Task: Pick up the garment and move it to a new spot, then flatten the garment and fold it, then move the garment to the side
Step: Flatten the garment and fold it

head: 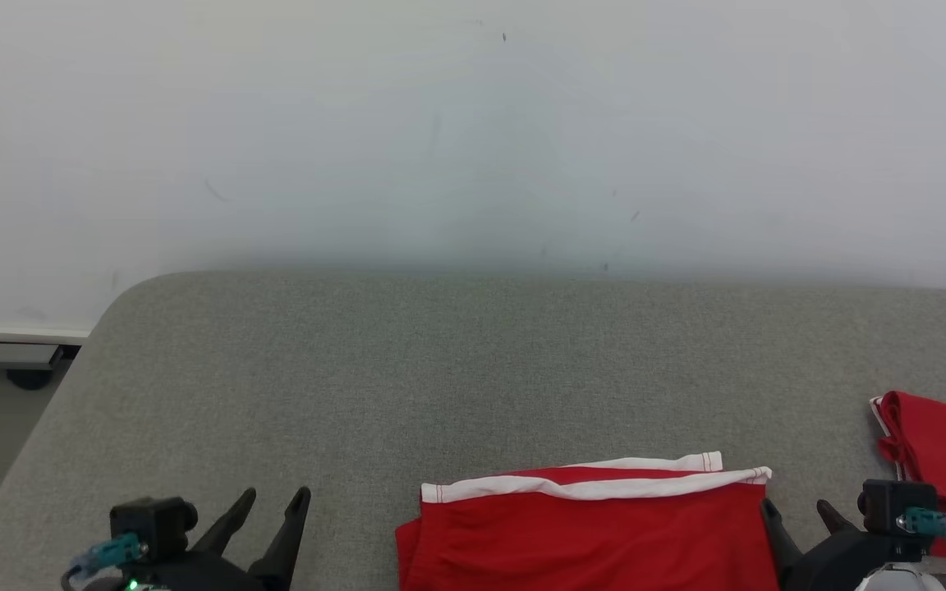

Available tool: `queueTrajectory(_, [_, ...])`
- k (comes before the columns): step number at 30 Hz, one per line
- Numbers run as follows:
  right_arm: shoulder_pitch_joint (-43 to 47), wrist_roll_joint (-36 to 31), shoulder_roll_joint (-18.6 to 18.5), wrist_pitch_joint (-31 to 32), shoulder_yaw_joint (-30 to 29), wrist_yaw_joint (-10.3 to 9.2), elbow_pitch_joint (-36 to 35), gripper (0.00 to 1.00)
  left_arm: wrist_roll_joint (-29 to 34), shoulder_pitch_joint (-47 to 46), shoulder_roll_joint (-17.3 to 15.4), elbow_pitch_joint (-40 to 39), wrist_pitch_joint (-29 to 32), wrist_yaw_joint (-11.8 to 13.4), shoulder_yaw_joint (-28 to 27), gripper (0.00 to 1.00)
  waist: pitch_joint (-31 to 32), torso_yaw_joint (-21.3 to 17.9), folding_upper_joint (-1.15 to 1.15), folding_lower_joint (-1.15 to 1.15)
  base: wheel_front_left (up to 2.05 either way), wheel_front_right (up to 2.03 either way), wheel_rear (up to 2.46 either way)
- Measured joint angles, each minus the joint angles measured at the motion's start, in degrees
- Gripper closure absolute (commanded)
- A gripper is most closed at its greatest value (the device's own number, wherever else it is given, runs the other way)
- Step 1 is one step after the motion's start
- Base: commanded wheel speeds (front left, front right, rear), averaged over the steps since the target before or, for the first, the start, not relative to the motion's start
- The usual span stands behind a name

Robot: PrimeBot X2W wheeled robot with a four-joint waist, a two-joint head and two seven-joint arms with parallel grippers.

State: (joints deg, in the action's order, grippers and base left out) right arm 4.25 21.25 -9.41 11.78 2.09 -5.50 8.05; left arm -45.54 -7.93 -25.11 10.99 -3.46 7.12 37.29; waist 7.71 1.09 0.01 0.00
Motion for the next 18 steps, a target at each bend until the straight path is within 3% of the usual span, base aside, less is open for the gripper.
queueTrajectory(9, [-4.04, 2.54, -2.02, 15.0, 0.08, -0.05, 5.09, 0.0, -2.91, -4.63, 4.59, 0.34, 5.21, 0.0, -0.11, 0.0, -0.27, 1.18, 0.0, 0.0, 0.0, 0.0, 0.0])
queueTrajectory(18, [-8.37, 3.04, -3.93, 21.9, -0.68, -0.56, 9.58, 0.0, -2.86, -6.16, 5.34, 1.15, 8.45, 0.0, 1.86, 0.0, -0.87, 2.08, 0.0, 0.0, 0.0, 0.0, 0.0])
